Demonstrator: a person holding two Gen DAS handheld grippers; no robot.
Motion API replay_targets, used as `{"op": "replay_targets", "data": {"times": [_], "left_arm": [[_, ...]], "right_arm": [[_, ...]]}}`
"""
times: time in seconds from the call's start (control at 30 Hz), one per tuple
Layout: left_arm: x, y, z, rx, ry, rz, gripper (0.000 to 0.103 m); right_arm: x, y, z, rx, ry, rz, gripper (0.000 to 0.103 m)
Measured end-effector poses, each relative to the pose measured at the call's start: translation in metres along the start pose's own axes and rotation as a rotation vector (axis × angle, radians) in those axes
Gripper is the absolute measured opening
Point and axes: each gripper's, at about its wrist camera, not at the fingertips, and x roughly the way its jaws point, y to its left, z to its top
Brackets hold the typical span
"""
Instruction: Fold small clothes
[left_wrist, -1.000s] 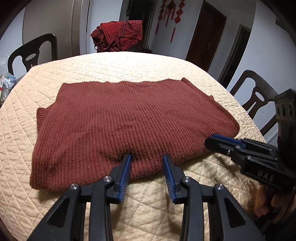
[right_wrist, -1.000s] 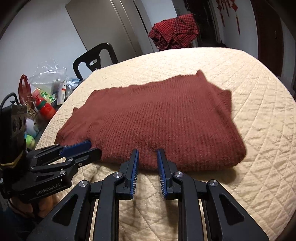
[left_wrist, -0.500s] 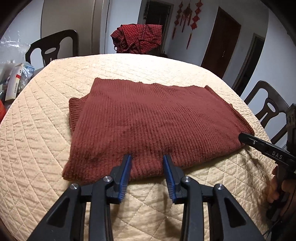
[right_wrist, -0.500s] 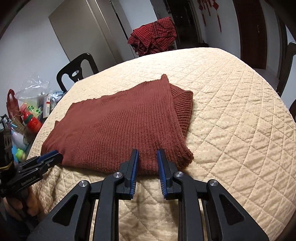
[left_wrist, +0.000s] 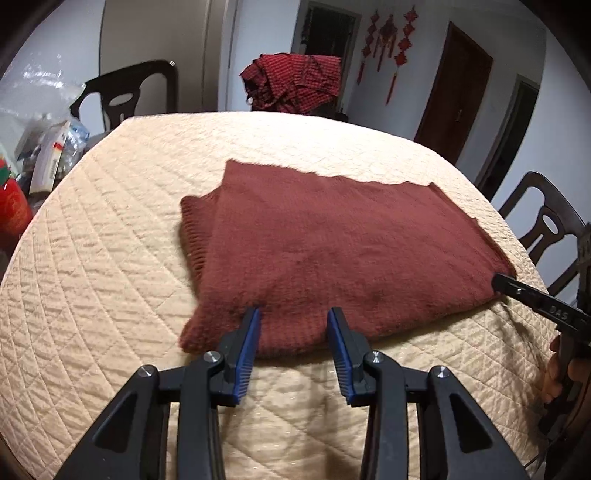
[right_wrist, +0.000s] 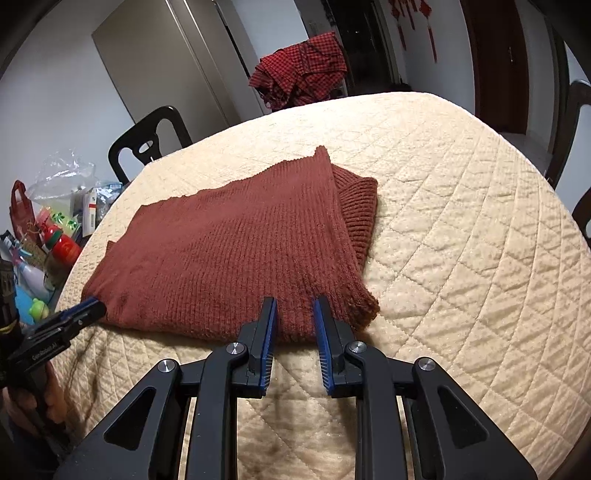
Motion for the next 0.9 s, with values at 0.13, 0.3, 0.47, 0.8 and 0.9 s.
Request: {"op": "replay_targets", "data": {"times": [0.13,0.3,0.47,0.8,0.9], "left_arm": [[-0.003,0.005,0.001,-0.020,-0.003,-0.016,0.040],[-0.011,0.010,0.006,-0.024,-0.031,0.001,0.041],[-0.011,0.015,0.008,-0.030,-0.033,0.001,0.042],[-0.017,0.028,0.017,-0.053,-0.080,0.015,0.049],[-0.011,0.040,0.021,-0.077,-0.081,0.027,0.052]], "right_arm": [[-0.005,0.007,0.003,-0.018,-0.006,0.003,0.021],[-0.006,0.021,0.007,-0.046,-0.015,0.034,0.021],[0.001,0.037,0.006,-0.079,-0.001,0.066,0.021],[0.012,0.067,0.005,-0.142,0.018,0.127,0.024],[0.018,0.078,0.007,-0.163,0.021,0.138,0.024]]}}
